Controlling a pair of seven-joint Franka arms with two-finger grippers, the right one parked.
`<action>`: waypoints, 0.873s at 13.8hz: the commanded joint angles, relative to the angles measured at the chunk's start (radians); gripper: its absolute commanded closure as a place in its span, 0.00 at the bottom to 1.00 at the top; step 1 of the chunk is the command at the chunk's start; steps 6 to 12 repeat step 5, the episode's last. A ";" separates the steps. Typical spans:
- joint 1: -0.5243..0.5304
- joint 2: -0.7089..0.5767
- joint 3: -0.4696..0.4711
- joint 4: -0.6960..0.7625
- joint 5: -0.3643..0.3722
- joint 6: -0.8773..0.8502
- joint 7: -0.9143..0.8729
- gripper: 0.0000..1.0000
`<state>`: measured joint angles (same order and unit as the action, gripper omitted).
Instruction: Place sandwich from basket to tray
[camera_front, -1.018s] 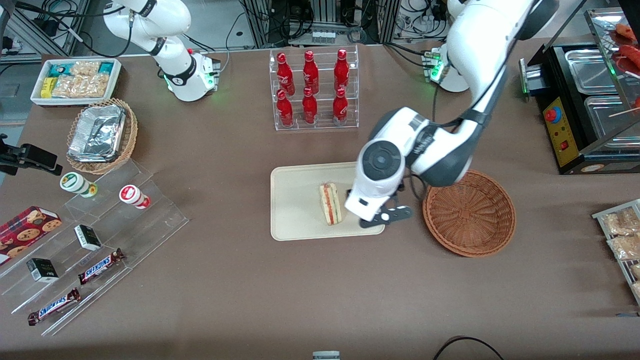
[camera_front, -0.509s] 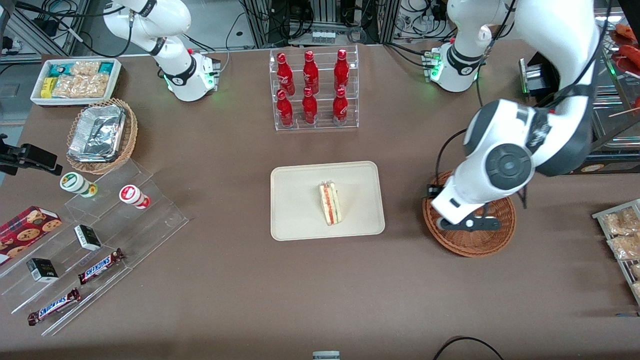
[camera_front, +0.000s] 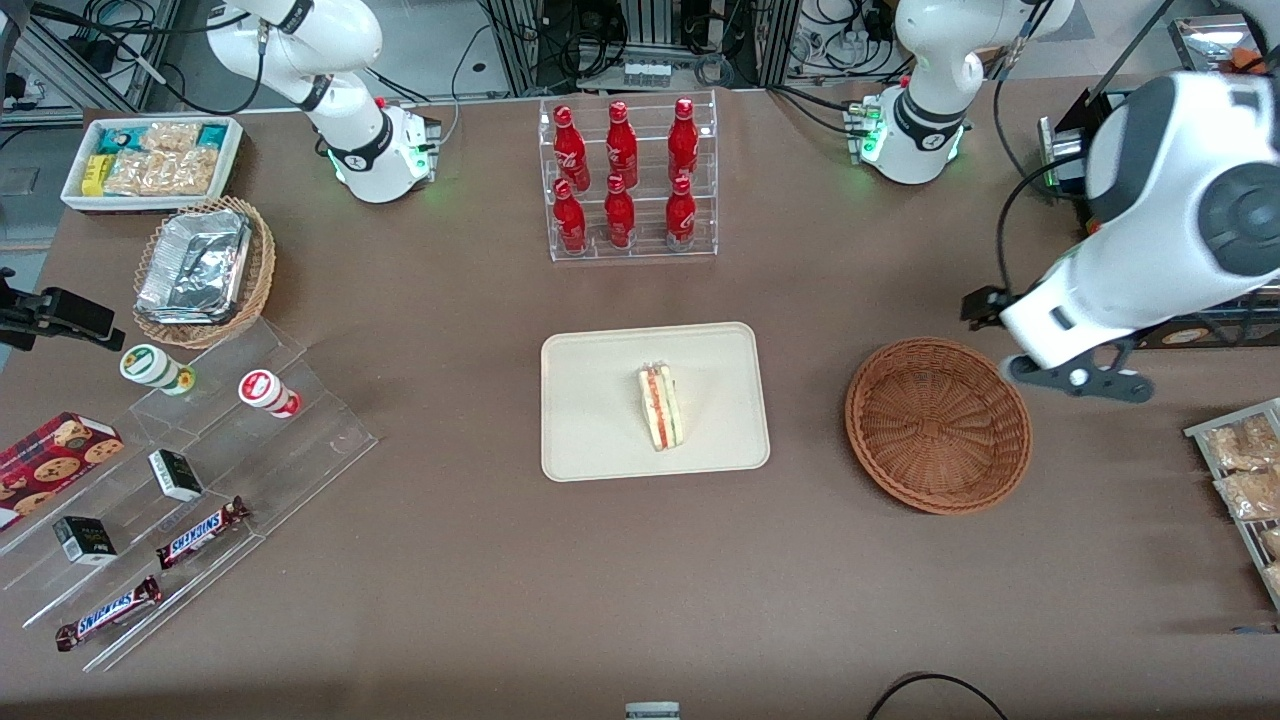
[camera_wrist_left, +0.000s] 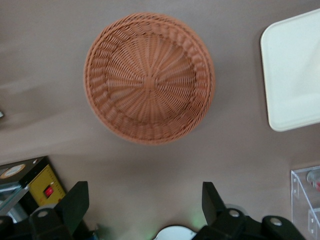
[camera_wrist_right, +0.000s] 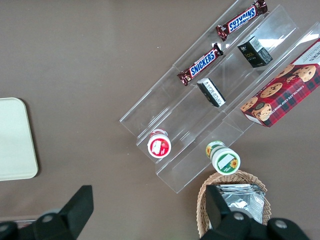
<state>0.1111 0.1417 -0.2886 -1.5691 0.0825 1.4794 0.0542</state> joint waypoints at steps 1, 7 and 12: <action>-0.014 -0.099 0.112 -0.040 -0.052 -0.046 0.116 0.00; -0.034 -0.142 0.161 -0.022 -0.052 -0.088 0.133 0.00; -0.034 -0.142 0.161 -0.022 -0.052 -0.088 0.133 0.00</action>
